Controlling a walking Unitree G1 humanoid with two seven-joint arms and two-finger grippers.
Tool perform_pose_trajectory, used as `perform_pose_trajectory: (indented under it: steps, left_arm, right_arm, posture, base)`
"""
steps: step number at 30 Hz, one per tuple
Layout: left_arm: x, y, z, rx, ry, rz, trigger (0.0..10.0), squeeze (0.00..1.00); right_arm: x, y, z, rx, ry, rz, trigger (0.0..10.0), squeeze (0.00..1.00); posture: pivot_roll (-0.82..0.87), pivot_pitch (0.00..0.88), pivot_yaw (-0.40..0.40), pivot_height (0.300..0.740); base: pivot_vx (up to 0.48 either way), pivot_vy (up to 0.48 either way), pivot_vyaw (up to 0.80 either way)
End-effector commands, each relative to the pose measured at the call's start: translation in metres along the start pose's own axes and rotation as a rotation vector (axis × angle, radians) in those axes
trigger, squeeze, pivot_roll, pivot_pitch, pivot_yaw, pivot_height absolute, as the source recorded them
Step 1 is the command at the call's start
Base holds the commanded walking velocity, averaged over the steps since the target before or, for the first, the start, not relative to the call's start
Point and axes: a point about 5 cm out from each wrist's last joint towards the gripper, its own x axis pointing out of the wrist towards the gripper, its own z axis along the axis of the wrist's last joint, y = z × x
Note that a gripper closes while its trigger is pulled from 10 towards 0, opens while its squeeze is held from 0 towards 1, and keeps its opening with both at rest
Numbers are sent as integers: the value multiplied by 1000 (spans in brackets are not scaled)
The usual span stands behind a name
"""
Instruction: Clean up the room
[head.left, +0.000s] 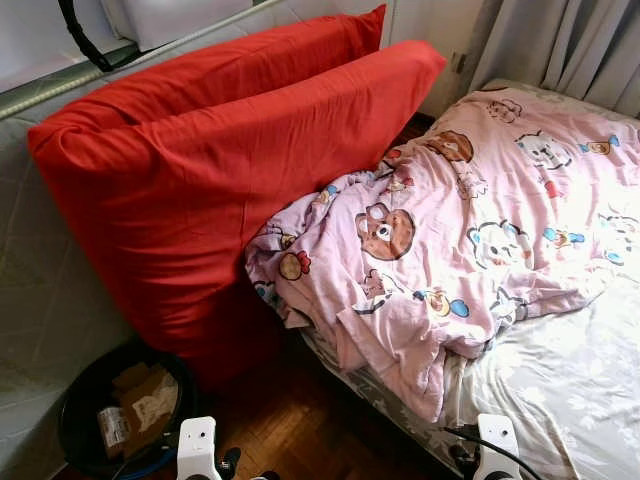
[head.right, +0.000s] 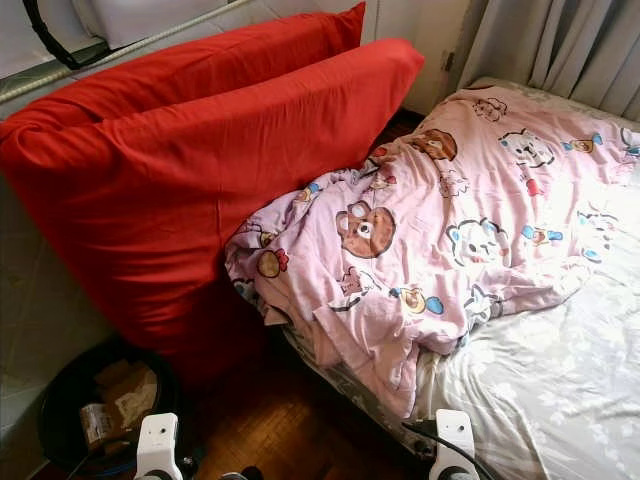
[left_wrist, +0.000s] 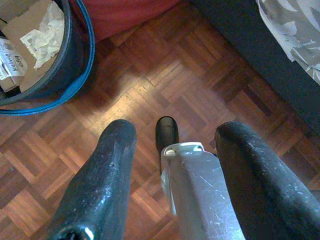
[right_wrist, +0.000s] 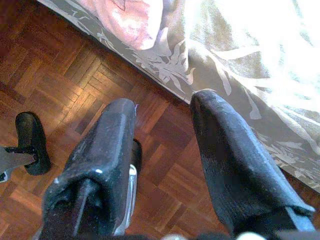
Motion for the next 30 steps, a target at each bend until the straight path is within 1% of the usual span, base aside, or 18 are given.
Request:
perform_pose_trajectory:
  steps: [1, 23, 25, 30]
  left_arm:
    - [-2, 1, -8, -6, 29, 6, 10000, 0]
    - [-2, 1, -8, -6, 29, 6, 10000, 0]
    - [-2, 1, -7, -8, 30, 5, 10000, 0]
    - [-2, 2, -7, -9, 28, 6, 10000, 0]
  right_arm:
    - [-1, -2, -7, 1, 28, -7, 10000, 0]
    - [-1, -2, -7, -1, 30, -7, 10000, 0]
    - [-1, -1, -6, 24, 20, -5, 10000, 0]
    - [-1, -1, -6, 24, 19, -5, 10000, 0]
  posture:
    - [-20, 128, -7, 740]
    - [-20, 128, -7, 740]
    - [-17, 124, -8, 740]
    - [-16, 123, -8, 740]
  base:
    - [0, 0, 0]
    - [0, 0, 0]
    - [0, 0, 0]
    - [0, 0, 0]
